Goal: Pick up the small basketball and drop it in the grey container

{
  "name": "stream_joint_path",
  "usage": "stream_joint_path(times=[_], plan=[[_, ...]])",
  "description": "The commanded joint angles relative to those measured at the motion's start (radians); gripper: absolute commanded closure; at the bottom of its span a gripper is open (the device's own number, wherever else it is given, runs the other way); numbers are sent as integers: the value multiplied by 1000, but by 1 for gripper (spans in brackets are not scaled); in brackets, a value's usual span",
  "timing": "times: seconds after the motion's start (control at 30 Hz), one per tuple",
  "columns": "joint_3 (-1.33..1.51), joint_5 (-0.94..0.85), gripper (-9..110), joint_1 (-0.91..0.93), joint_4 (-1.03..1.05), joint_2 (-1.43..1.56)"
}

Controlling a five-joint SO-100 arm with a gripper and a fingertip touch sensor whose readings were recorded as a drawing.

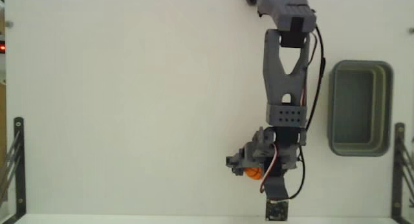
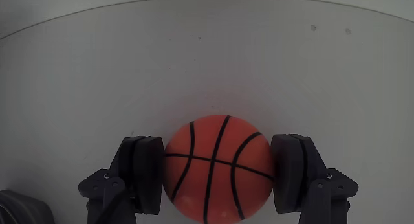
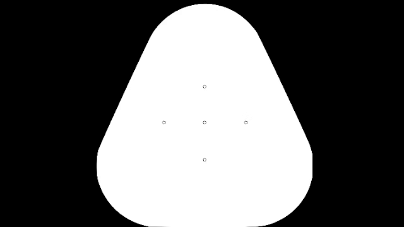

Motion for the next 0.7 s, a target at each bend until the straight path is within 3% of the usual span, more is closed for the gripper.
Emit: stream_joint_path(times=[0.0, 0.67], plan=[[2, 5, -7, -6, -6, 43], [2, 5, -2, -6, -6, 43]])
